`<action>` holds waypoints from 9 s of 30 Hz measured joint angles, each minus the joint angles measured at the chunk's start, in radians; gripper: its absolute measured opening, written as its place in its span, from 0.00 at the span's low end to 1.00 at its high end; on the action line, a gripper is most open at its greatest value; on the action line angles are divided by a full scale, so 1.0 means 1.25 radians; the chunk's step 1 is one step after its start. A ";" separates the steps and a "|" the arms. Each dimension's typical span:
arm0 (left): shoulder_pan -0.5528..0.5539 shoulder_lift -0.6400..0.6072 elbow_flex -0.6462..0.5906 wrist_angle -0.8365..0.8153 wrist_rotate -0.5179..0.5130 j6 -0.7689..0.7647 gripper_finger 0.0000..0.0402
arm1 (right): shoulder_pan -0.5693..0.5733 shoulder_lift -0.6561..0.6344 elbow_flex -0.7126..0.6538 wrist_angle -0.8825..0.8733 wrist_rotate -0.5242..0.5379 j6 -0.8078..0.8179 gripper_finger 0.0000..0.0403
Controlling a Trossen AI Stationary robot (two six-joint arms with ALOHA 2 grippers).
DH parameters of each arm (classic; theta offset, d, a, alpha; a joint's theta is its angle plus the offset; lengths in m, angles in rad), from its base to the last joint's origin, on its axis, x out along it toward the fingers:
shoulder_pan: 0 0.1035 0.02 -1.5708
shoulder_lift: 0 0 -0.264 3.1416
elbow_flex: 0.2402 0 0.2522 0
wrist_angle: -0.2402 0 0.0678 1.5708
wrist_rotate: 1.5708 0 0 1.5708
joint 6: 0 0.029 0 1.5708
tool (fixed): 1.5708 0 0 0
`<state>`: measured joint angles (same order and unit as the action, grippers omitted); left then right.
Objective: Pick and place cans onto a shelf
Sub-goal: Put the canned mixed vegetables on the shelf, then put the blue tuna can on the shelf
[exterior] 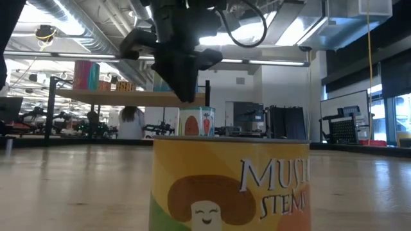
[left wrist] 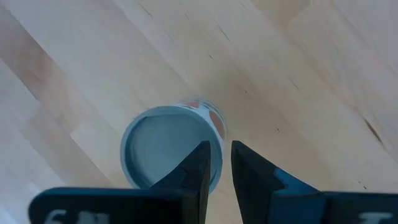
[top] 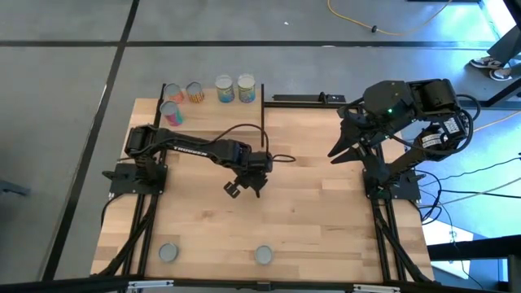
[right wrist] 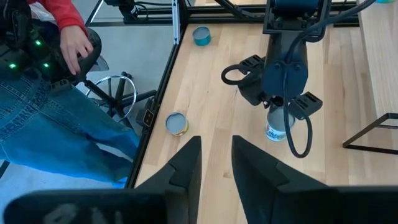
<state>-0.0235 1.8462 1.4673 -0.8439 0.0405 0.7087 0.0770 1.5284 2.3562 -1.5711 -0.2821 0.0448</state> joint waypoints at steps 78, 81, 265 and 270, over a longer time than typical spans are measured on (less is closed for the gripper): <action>0.044 -0.065 0.530 -0.584 -0.105 -0.362 0.00 | 0.000 0.002 0.000 0.000 0.448 0.075 0.22; 0.075 -0.099 0.542 -0.579 -0.129 -0.422 0.00 | 0.000 0.007 -0.008 0.000 0.499 0.090 0.22; -0.726 -0.639 -0.597 0.080 0.088 -1.514 0.14 | 0.000 0.039 -0.085 0.057 0.350 0.000 0.22; -0.791 -0.626 -0.597 0.087 0.007 -1.605 0.14 | 0.000 0.039 -0.085 0.057 0.350 0.003 0.22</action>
<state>-1.0123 1.0632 0.7208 -0.7346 0.0490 -1.2977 0.0772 1.5776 2.2501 -1.4998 0.1556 0.0485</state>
